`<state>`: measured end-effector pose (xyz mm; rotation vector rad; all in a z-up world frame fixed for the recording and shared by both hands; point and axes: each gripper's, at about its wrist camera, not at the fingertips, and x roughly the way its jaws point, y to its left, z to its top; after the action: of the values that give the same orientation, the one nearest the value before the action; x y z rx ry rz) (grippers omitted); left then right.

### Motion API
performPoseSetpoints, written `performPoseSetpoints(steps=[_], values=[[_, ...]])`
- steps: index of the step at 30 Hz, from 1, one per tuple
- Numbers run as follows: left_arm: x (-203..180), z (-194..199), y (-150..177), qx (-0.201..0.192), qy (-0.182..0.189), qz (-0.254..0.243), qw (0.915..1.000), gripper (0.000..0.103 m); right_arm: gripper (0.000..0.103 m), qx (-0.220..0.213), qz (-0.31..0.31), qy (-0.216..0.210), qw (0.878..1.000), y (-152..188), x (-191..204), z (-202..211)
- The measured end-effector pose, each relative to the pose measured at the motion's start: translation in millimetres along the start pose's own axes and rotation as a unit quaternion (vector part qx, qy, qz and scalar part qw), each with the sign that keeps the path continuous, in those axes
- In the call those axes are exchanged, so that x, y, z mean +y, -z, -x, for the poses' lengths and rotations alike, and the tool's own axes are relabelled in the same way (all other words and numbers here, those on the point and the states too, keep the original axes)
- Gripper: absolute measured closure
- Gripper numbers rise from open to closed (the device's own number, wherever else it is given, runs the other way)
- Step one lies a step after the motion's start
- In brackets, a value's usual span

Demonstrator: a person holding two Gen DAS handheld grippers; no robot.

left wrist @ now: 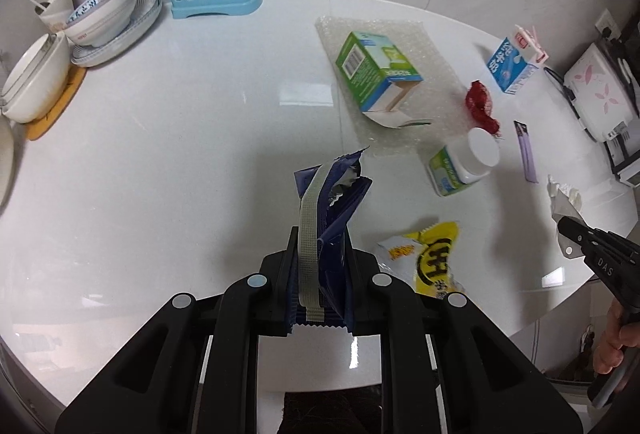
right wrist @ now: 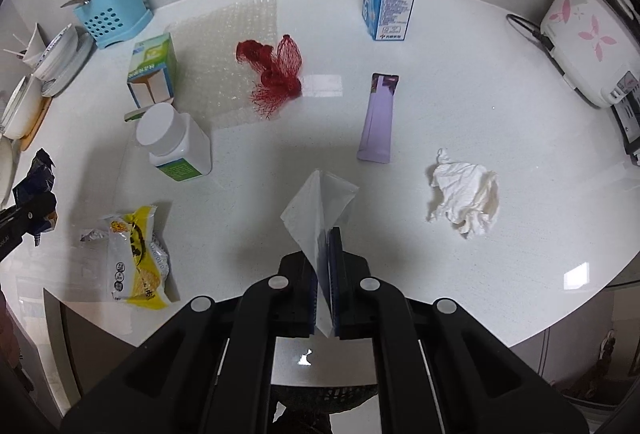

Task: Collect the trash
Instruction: 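Carry the blue wrapper and clear bag down over the green wastebasket with both tools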

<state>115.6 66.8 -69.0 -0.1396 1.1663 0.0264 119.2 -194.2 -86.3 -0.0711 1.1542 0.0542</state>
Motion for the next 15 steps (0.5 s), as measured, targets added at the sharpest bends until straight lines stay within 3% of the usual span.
performPoseSetpoints(steps=[15], values=[[-37,52,45,-0.035,0.010,-0.001,0.9994,0.087,0.099,-0.050,0.015,-0.014,0.999,24,-8,45]])
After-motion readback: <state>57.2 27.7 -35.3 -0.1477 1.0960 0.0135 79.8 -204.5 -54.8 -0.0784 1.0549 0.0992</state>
